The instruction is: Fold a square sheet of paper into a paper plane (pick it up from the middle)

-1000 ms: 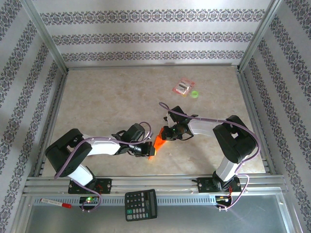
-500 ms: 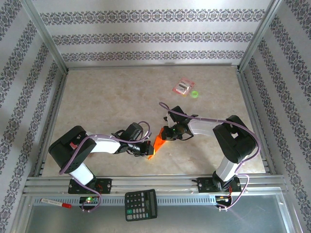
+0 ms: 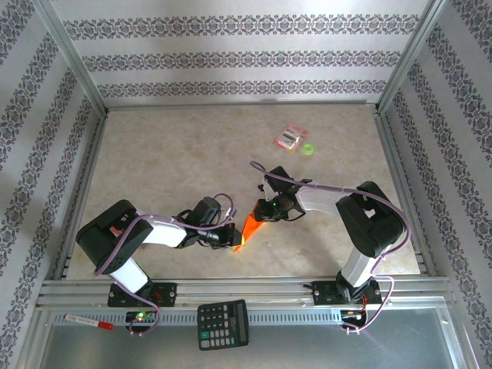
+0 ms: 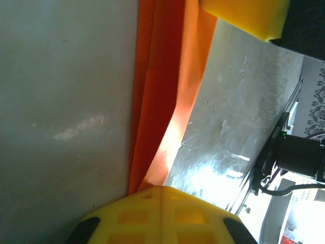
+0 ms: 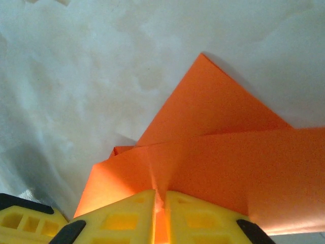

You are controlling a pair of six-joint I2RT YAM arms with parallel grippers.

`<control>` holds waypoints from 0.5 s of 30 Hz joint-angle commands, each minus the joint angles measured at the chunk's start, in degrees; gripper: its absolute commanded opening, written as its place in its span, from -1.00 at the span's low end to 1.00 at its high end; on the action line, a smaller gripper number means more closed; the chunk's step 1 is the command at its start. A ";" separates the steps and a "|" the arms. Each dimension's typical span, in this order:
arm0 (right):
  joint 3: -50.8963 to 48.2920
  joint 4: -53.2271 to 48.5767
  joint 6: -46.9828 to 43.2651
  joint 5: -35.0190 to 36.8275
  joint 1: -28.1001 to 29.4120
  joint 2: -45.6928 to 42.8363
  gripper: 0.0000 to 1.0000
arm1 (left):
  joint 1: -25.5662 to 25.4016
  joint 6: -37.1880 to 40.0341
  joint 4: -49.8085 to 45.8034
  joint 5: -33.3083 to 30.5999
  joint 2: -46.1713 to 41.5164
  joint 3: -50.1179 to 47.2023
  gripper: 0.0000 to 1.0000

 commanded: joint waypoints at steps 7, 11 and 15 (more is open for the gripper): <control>-2.00 -0.40 3.35 -1.69 1.44 -8.21 -0.65 | 0.59 -0.46 -10.04 -4.77 1.64 -3.15 -1.00; -7.45 5.88 9.90 -2.57 3.50 -12.26 -0.73 | 0.60 -0.25 -10.30 -4.57 1.94 -3.02 -1.00; -12.73 12.11 16.89 -1.19 6.20 -15.49 -0.87 | 0.59 -0.15 -10.47 -4.45 2.26 -2.93 -1.00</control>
